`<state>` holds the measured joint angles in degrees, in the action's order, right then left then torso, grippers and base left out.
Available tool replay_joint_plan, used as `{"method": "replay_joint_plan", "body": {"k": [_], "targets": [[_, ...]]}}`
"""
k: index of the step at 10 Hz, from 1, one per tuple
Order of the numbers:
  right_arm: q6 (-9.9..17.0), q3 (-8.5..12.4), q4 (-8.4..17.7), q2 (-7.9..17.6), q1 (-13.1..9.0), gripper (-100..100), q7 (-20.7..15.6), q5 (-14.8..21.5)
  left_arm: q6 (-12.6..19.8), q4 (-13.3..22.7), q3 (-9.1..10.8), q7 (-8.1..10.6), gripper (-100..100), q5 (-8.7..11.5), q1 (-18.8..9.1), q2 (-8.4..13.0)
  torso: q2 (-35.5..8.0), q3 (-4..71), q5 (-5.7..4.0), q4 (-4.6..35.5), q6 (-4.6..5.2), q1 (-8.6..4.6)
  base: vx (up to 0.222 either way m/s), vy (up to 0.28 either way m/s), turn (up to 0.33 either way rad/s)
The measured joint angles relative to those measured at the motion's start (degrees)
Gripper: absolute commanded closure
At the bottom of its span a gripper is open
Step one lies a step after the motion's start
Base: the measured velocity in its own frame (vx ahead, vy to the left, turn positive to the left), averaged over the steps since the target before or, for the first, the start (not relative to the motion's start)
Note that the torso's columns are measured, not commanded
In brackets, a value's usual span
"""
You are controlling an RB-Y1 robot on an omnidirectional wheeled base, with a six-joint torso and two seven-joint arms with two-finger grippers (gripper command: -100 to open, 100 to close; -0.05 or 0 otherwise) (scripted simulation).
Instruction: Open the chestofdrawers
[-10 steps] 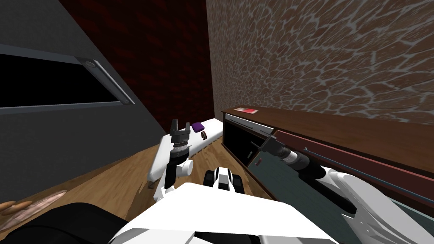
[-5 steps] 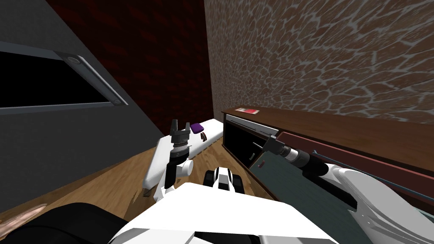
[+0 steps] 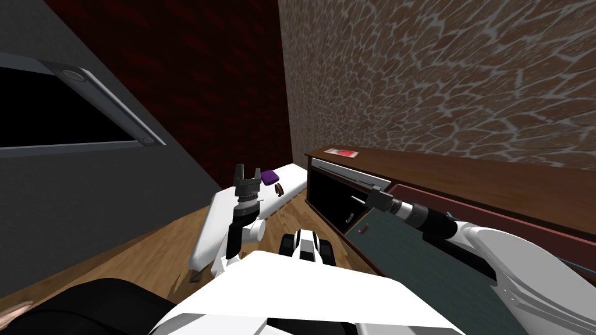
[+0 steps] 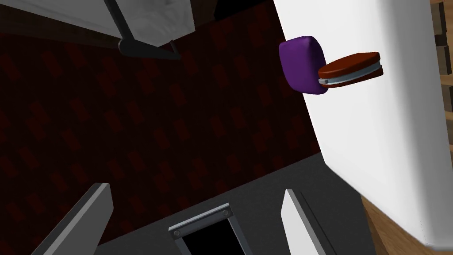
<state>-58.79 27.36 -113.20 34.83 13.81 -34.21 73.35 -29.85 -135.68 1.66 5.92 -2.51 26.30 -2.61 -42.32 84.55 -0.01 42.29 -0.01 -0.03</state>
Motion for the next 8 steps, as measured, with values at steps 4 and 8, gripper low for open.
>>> {"method": "replay_joint_plan", "body": {"k": [4, 8], "targets": [[-1.83, 2.29, 1.67, 2.98, -1.54, -100, -3.24, 5.96, 0.0, 0.0, 0.0, 0.0, 0, 0.0, 0.0, 0.0, 0.12, 0.07, 0.04, -0.03, 0.01, 0.16, 0.063, 0.073, -0.055], [-3.41, 3.8, 3.6, 5.31, -3.25, -100, -6.98, 12.88, 0.0, 0.0, 0.0, 0.0, 0, 0.0, 0.0, 0.0, 0.05, 0.03, 0.0, -0.01, 0.02, 0.02, 0.065, 0.068, -0.06]]}}
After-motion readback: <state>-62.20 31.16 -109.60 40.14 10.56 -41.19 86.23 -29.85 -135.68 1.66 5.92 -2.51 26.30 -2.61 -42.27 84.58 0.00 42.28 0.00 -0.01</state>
